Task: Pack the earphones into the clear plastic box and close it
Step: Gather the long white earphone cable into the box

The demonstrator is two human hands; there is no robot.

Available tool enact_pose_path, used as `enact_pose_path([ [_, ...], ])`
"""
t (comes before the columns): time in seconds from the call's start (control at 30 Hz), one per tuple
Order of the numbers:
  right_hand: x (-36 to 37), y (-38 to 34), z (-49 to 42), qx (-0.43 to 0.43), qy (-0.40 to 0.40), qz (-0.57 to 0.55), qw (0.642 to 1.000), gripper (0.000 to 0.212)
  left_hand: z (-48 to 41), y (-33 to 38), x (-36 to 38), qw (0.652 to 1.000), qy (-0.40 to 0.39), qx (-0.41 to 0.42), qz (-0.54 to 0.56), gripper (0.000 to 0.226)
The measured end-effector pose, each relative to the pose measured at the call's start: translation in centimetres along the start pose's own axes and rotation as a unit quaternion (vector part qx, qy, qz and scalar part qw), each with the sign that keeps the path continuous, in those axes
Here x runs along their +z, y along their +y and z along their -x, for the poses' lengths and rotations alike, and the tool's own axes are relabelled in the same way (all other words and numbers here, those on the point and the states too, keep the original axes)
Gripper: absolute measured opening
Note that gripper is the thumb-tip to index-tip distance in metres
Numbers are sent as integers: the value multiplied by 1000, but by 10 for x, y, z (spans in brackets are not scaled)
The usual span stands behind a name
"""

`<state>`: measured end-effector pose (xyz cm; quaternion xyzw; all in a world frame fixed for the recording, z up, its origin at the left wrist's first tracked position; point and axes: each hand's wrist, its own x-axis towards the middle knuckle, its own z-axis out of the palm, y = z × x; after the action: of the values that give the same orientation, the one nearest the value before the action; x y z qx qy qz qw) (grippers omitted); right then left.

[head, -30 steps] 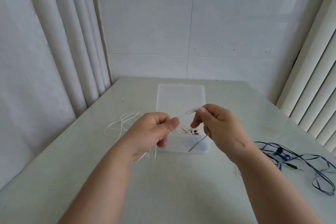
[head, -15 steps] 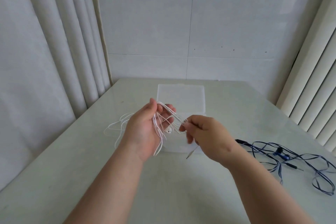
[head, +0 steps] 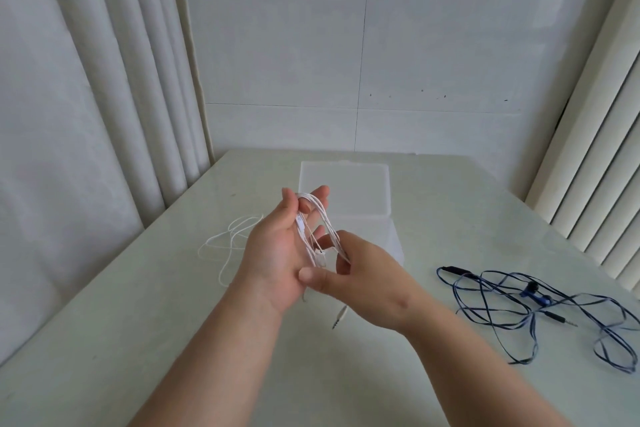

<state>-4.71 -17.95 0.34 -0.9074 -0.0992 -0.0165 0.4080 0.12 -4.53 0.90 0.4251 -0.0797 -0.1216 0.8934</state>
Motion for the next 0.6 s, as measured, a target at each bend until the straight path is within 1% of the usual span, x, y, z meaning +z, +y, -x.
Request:
enact_pose_path([
  [0.07,1,-1,-1,-8,33,21,999,23,1,1,0,1000,-5,-7,18,41],
  [0.1,1,-1,-2,-10,43,29,999,22,1,2,1,1000,-8,-6,28,40],
  [0.2,2,-2,-3,-3,45,25,999,32,0,2,2,999,-12,0,47,35],
  [0.37,1,-4,-2,9,42,-1,999,35,1,2,2,997,-24,-1,70,52],
  [0.47,3,-7,-1,17,34,0,999,36,-1,0,0,997,-34,0,70,53],
  [0.6,0,-10,0,19,21,1,1000,25,-3,-1,-2,997,-25,10,70,46],
])
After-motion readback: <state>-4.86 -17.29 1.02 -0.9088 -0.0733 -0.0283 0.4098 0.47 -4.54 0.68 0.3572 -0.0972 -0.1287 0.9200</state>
